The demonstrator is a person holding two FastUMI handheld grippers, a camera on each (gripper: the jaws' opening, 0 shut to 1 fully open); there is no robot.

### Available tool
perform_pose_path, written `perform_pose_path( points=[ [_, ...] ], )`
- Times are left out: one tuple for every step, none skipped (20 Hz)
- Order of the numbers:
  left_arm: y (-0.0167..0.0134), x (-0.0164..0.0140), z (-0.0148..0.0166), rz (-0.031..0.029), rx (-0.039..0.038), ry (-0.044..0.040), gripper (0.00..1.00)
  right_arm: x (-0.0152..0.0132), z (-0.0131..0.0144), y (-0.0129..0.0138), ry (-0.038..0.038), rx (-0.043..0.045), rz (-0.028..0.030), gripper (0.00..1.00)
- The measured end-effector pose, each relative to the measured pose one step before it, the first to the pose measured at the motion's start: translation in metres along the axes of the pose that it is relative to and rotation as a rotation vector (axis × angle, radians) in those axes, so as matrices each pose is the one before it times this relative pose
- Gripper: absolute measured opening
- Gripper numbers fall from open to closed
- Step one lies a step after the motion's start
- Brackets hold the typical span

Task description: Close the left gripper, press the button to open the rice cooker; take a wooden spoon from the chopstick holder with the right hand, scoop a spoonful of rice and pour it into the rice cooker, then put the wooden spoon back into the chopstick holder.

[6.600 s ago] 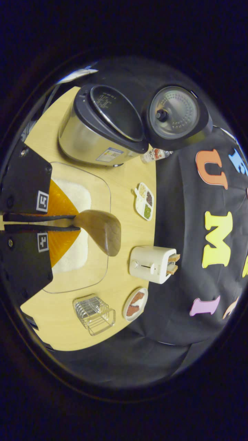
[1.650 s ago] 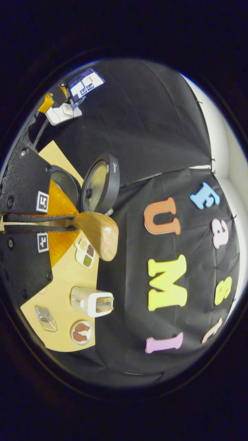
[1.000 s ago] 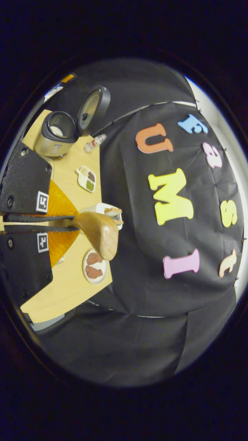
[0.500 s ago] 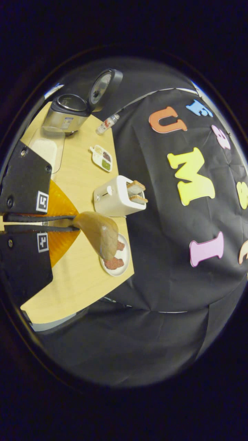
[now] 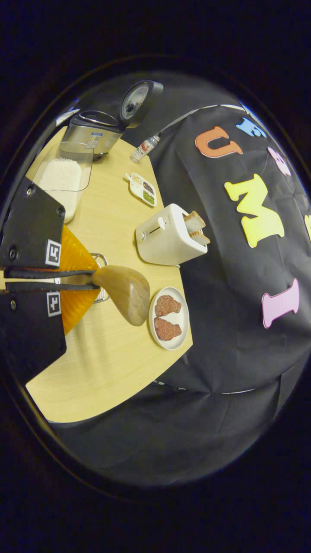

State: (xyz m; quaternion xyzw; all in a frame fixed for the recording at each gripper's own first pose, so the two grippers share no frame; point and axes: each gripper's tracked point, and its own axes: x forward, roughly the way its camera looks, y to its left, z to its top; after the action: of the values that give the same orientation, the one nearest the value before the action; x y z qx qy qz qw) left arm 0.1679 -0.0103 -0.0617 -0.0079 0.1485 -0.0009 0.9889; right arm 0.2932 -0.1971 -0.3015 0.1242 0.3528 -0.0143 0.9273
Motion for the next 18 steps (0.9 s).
perform_pose_path(
  points=[
    [0.00172, -0.00061, 0.00042, 0.00394, -0.00259, -0.00148, 0.95, -0.00057, 0.00101, -0.00036, -0.00242, 0.00292, 0.00175, 0.09],
    [0.00023, 0.00049, 0.00204, 0.00183, -0.00164, -0.00391, 0.95, -0.00149, 0.00105, -0.00058, -0.00444, -0.00079, -0.00281, 0.12],
    [0.00088, -0.00072, 0.00060, 0.00008, 0.00019, -0.00291, 0.95, -0.00352, 0.00335, 0.00060, -0.00936, -0.00772, -0.00081, 0.14],
    [0.00013, 0.00045, 0.00098, -0.00015, 0.00124, -0.00347, 0.95, -0.00370, 0.00344, 0.00127, -0.01673, -0.00843, 0.00405, 0.16],
    [0.00119, 0.00011, 0.00093, -0.00137, -0.00083, -0.00501, 0.95, -0.00424, 0.00685, 0.00124, -0.02218, -0.00966, -0.00164, 0.17],
    [0.00056, -0.00073, 0.00262, -0.00273, -0.00253, -0.00714, 0.95, -0.00503, 0.00650, 0.00163, -0.02207, -0.00951, -0.00301, 0.23],
    [0.00178, -0.00113, 0.00305, -0.00233, -0.00256, -0.01128, 0.95, -0.00695, 0.00682, -0.00048, -0.02176, -0.00827, -0.00473, 0.28],
    [0.00101, -0.00072, 0.00399, -0.00333, -0.00172, -0.01339, 0.95, -0.00825, 0.00833, 0.00000, -0.02296, -0.00655, -0.00618, 0.44],
    [0.00117, 0.00018, 0.00450, -0.00229, 0.00086, -0.01384, 0.95, -0.00927, 0.00809, -0.00014, -0.03028, -0.00353, -0.00924, 0.51],
    [0.00256, 0.00003, 0.00488, 0.00135, 0.00502, -0.01572, 0.95, -0.00925, 0.01018, -0.00092, -0.03234, -0.00206, -0.01321, 0.66],
    [0.00531, 0.00095, 0.00498, 0.00676, 0.00629, -0.01650, 0.95, -0.01024, 0.00895, -0.00031, -0.02903, -0.00452, -0.01069, 0.72],
    [0.00448, 0.00133, 0.00640, 0.00708, 0.00550, -0.01472, 0.95, -0.00984, 0.00820, -0.00045, -0.02754, -0.00419, -0.01380, 0.84],
    [0.00431, 0.00138, 0.00693, 0.00476, 0.00288, -0.01943, 0.95, -0.01053, 0.00895, -0.00158, -0.02949, -0.00328, -0.01336, 0.92],
    [0.00497, 0.00277, 0.00825, 0.00427, -0.00154, -0.02021, 0.95, -0.01097, 0.00880, 0.00054, -0.02539, -0.00182, -0.01031, 0.99],
    [0.00427, 0.00309, 0.00550, 0.00516, -0.00208, -0.01381, 0.95, -0.01165, 0.00816, 0.00104, -0.02305, -0.00095, -0.00430, 0.97],
    [0.00650, 0.00522, 0.00298, 0.01556, 0.00031, -0.00670, 0.95, -0.01221, 0.00755, -0.00051, -0.02112, -0.00168, -0.00646, 0.99],
    [0.00659, 0.00595, 0.00441, 0.01421, 0.00109, -0.00973, 0.95, -0.01229, 0.00713, -0.00040, -0.02270, -0.00121, -0.00628, 0.99],
    [0.00474, 0.00664, 0.00506, 0.00761, -0.00055, -0.01121, 0.95, -0.01179, 0.00741, -0.00209, -0.01976, -0.00255, -0.01055, 0.99]
  ],
)
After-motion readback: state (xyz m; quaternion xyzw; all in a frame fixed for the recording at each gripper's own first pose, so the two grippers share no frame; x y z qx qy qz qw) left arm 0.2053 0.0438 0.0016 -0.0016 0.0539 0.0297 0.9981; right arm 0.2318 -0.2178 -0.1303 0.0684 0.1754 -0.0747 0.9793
